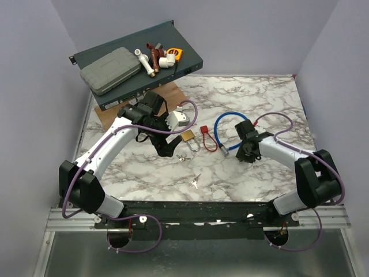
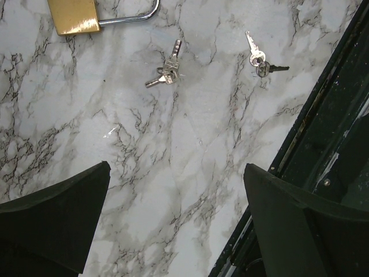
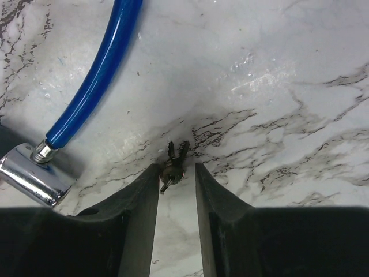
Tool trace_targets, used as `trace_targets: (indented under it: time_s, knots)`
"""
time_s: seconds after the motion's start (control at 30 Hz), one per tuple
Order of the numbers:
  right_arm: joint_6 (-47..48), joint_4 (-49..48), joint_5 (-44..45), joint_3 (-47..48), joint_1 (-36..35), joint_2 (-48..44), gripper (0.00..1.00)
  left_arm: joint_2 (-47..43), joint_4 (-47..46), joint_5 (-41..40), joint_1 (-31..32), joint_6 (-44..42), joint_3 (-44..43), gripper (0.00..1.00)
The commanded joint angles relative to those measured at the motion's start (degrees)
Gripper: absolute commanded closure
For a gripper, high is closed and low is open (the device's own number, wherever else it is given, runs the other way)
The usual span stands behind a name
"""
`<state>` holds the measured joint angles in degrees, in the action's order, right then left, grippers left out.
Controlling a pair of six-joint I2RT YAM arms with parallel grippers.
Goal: Unlock with the key
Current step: Move the key to the center of the board.
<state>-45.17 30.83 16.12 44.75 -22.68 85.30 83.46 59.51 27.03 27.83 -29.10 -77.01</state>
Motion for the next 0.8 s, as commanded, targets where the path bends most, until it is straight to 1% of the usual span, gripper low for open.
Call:
trace_targets:
  time_s: [0.0, 0.13, 0.23, 0.37, 0.47, 0.67, 0.73, 0.77]
  knots:
    - [-1.41, -4.08, 1.72, -2.02, -0.15, 1.74, 0.71, -1.95, 0.08, 1.11, 0.05, -0.13, 0.34, 0.01]
    - [-1.48, -5.48, -0.03, -3.28, -0.17, 2.08, 0.9, -2.3, 0.3, 0.84, 0.08, -0.16, 0.51, 0.02]
    - [-1.14, -6.33, -1.76, -4.41, -0.13, 0.62, 0.99, -2.47, 0.26, 0.8, 0.11, -0.25, 0.56, 0.02]
    - [1.22, -7.39, -4.91, -5.27, -0.17, -3.56, 0.99, -1.89, 0.39, 0.91, 0.1, -0.23, 0.15, 0.01]
    - [4.05, -8.08, -8.42, -5.55, -0.15, -8.92, 0.99, -1.02, 0.78, 1.42, 0.07, -0.25, -0.91, 0.02]
    - [9.62, -10.41, -20.35, -5.74, -0.47, -19.15, 0.99, 1.0, 2.74, 2.13, 0.81, -1.56, -4.73, 0.02]
    - [10.86, -9.95, -21.3, -5.19, -0.69, -21.44, 0.99, 1.46, 4.12, 1.47, 1.37, -3.2, -6.31, 0.02]
    - [11.16, -8.96, -20.25, -4.9, -0.64, -22.14, 0.99, 1.73, 5.07, 0.86, 1.7, -4.01, -7.25, 0.01]
